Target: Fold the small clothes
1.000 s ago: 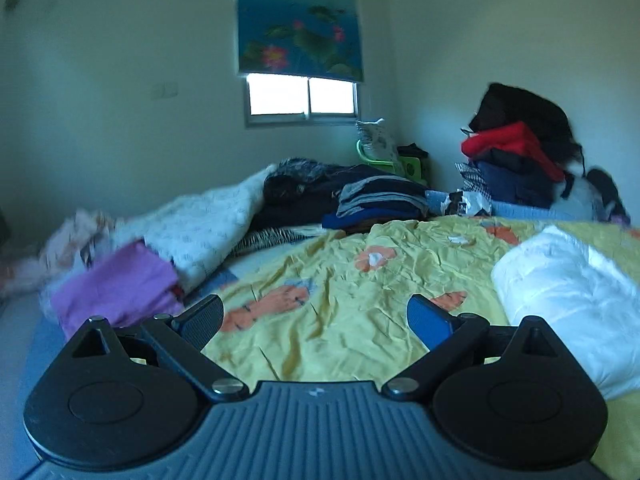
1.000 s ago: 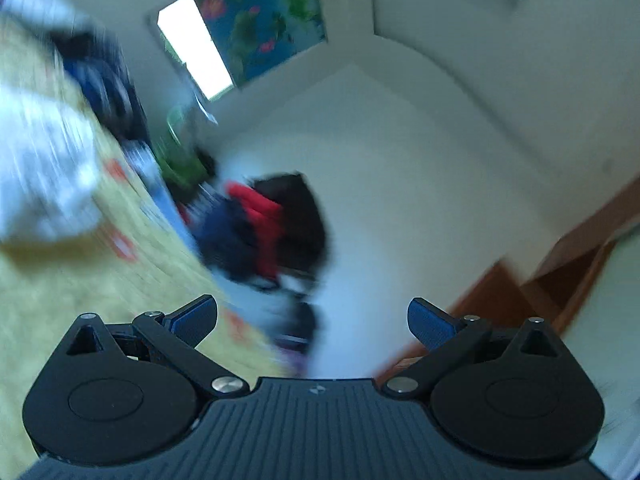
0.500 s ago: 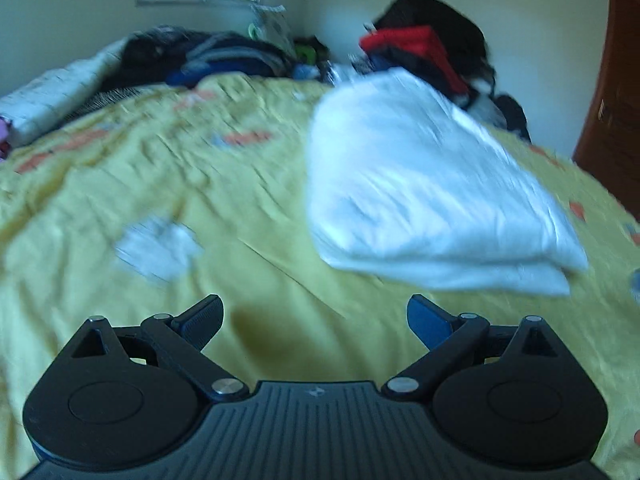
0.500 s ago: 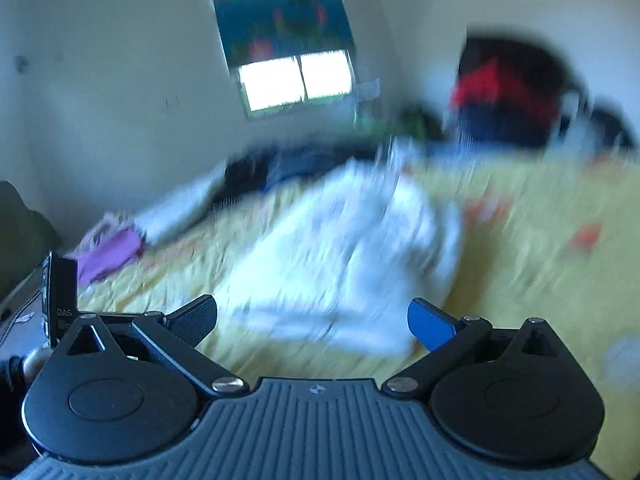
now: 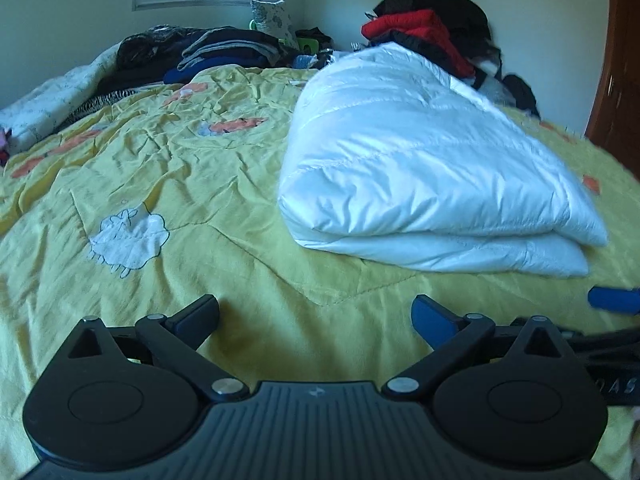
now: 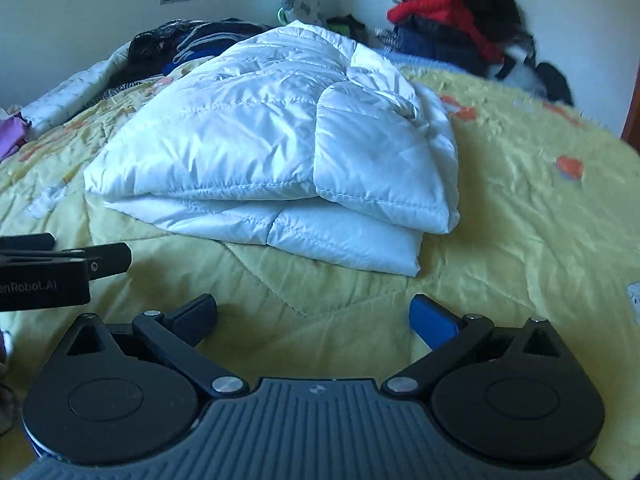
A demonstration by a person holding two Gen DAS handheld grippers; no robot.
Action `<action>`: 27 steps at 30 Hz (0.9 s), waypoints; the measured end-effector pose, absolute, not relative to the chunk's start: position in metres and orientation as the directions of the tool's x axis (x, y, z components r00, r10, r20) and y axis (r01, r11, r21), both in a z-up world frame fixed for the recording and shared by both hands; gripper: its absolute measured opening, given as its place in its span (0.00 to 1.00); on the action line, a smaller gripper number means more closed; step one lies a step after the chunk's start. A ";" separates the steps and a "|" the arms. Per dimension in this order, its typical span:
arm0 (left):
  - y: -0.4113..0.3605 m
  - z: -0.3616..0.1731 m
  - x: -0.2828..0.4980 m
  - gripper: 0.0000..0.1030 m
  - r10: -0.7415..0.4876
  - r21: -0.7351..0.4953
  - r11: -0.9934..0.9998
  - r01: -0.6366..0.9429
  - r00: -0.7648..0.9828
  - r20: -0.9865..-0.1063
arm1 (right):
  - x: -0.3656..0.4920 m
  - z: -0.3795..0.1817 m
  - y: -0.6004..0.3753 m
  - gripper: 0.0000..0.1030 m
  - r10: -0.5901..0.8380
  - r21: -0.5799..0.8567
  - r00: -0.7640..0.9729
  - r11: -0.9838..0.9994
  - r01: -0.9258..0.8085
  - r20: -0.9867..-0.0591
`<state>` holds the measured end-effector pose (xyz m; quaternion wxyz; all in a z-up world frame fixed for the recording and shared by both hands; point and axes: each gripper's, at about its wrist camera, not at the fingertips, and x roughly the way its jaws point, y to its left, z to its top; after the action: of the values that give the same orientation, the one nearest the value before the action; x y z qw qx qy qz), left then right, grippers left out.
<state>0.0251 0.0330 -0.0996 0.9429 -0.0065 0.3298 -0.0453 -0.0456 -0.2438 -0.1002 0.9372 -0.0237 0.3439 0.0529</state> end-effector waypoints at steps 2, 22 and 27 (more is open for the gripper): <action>0.030 -0.100 0.026 1.00 -0.082 -0.025 0.996 0.085 0.776 -0.626 | -0.047 -0.100 -0.243 0.99 0.076 -0.005 0.759 0.995 -0.104 -0.646; 0.029 -0.102 0.020 1.00 -0.086 -0.019 0.995 0.095 0.783 -0.616 | -0.042 -0.099 -0.241 0.99 0.029 -0.008 0.767 0.999 -0.044 -0.641; 0.029 -0.103 0.019 1.00 -0.084 -0.011 0.995 0.098 0.786 -0.612 | -0.043 -0.099 -0.241 0.99 0.028 -0.009 0.767 0.999 -0.044 -0.641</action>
<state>0.0190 0.0292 -0.1029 0.9450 0.0108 0.3233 -0.0482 -0.0425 -0.2408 -0.0992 0.9399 -0.0116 0.3406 0.0192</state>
